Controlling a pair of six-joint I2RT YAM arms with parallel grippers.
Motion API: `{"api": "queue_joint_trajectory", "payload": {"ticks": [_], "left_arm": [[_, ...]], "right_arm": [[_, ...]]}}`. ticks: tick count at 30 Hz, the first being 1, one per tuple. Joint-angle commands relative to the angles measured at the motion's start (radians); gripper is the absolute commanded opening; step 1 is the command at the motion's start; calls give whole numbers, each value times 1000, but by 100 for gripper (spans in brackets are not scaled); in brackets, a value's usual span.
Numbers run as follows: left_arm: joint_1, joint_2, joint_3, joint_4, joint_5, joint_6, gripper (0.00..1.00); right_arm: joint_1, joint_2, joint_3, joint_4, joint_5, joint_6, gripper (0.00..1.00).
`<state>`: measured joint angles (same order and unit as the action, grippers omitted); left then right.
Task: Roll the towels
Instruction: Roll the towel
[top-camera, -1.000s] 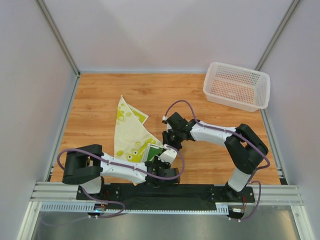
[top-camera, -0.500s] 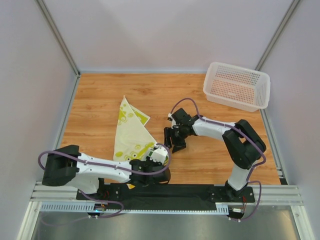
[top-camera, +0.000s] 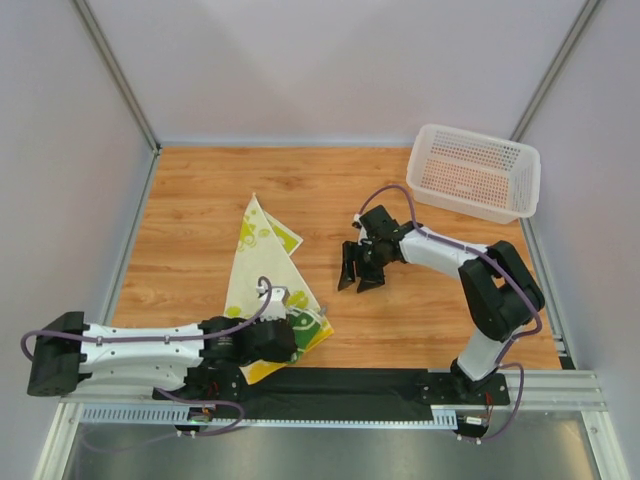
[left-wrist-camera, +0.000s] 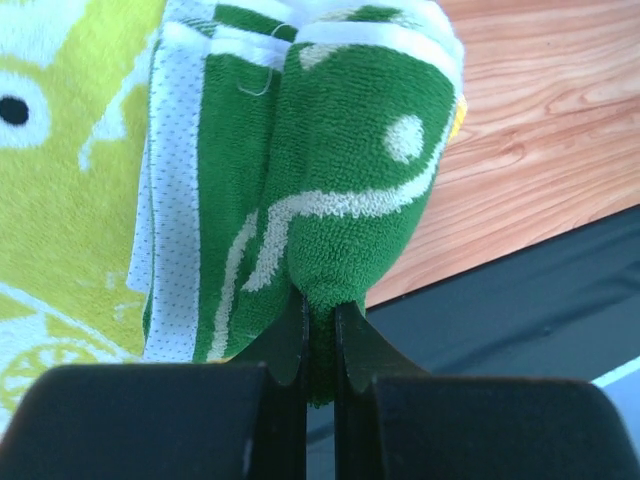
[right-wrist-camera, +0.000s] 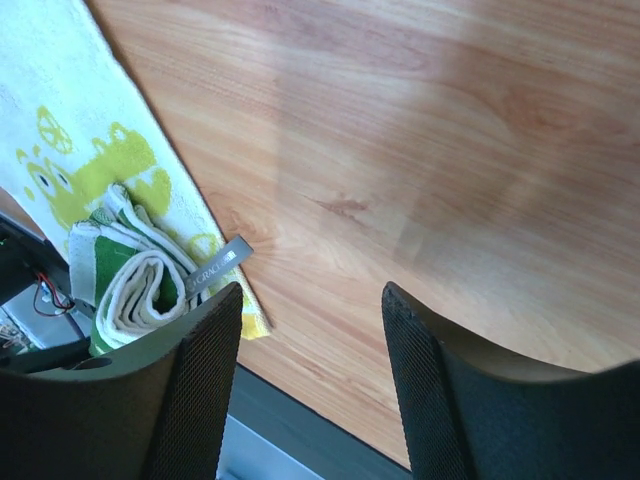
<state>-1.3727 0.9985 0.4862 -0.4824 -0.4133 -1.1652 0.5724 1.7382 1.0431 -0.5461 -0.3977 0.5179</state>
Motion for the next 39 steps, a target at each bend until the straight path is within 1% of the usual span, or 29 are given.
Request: {"api": "queue_joint_trajectory", "payload": {"ticks": [1,4,9,11,14,19,22,27,30,34,36,39], "left_arm": [[26,-81,-64,-12,76,-166,0],[44,-159,-116,-30,85,-238,0],[70,-254,-155,-149,105,-387,0],[83,-281,-166,-200,114,-415,0],[113,-304,-193,-214,155,-444,0],[170,-305,-261,-138,249,-445,0],[202,-307,-314,-72,300,-458,0],[250,-313,-344,-61,350,-465,0],[287,-316,-354,-59,386,-456,0],[360,-325,-405,-7,447,-447,0],[383,-331,-434,24,481,-455,0],[397,-337,-443,19,495,-459,0]], "right_arm": [[-2,-65,-20,11,-15,-4,59],[1,-86,-32,32,-53,1,59],[27,-164,-77,100,-153,-10,59],[55,-193,-104,130,-159,-7,59],[98,-230,-168,216,-188,19,60],[181,-253,-242,415,-231,76,60],[240,-233,-253,483,-221,97,61],[322,-201,-247,537,-152,102,60],[340,-175,-259,604,-139,114,60],[350,-143,-281,675,-113,140,59],[356,-131,-295,707,-101,159,59],[368,-117,-307,736,-87,175,59]]}}
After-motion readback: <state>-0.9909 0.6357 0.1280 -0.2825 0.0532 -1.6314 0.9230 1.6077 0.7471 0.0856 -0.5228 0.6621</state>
